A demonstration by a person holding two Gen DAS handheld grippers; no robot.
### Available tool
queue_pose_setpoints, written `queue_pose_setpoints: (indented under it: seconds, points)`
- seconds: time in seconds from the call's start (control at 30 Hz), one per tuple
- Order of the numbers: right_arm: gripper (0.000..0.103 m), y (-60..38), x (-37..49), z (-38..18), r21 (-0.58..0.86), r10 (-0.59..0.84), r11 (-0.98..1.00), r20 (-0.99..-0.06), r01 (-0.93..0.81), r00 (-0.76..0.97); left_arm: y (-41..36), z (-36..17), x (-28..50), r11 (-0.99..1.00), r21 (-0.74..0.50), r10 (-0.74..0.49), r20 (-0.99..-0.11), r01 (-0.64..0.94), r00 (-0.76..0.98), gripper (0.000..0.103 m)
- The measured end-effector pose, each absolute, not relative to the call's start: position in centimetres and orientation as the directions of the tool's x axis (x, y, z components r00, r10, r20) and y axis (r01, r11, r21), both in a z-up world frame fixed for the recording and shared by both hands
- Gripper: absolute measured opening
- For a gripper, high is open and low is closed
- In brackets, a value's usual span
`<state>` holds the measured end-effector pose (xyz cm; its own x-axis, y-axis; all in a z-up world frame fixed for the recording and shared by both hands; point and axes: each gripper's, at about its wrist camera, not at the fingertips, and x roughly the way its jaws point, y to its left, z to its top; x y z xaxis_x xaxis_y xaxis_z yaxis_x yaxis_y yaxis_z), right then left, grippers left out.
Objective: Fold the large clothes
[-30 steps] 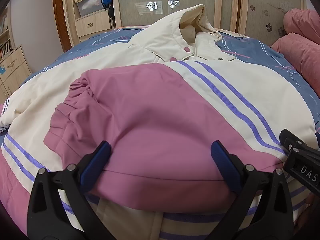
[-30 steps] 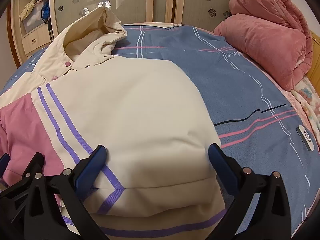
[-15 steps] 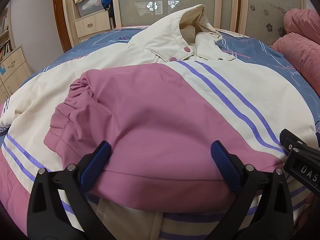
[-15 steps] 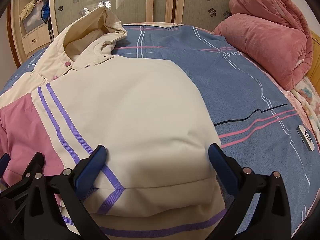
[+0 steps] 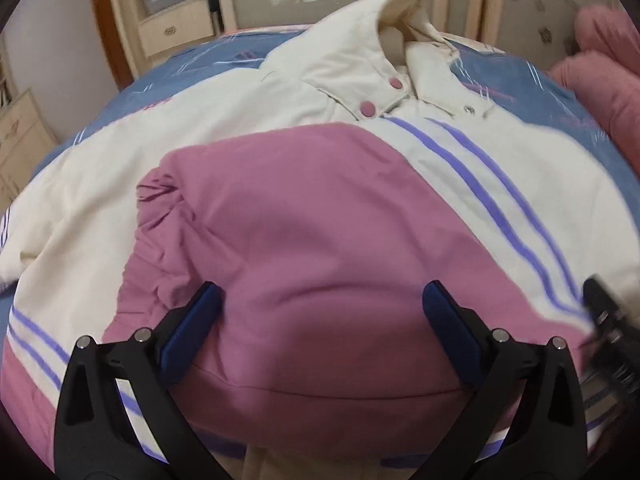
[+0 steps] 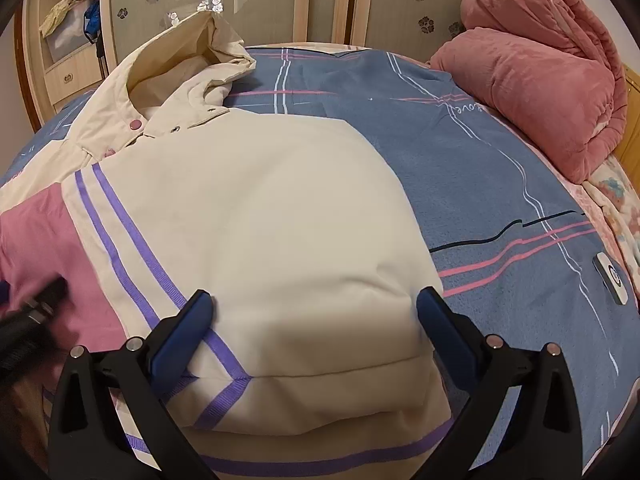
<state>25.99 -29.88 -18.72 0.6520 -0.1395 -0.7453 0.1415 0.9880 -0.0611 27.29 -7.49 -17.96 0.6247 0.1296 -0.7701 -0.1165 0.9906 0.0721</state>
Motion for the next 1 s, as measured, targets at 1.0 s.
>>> queue_pose_setpoints:
  seconds: [1.0]
  points:
    - [0.102, -30.2, 25.1, -17.8, -0.006, -0.101, 0.991, -0.699, 0.136, 0.708, -7.7, -18.1, 26.6, 0.990, 0.079, 0.139, -0.737, -0.121, 0.661, 0.101]
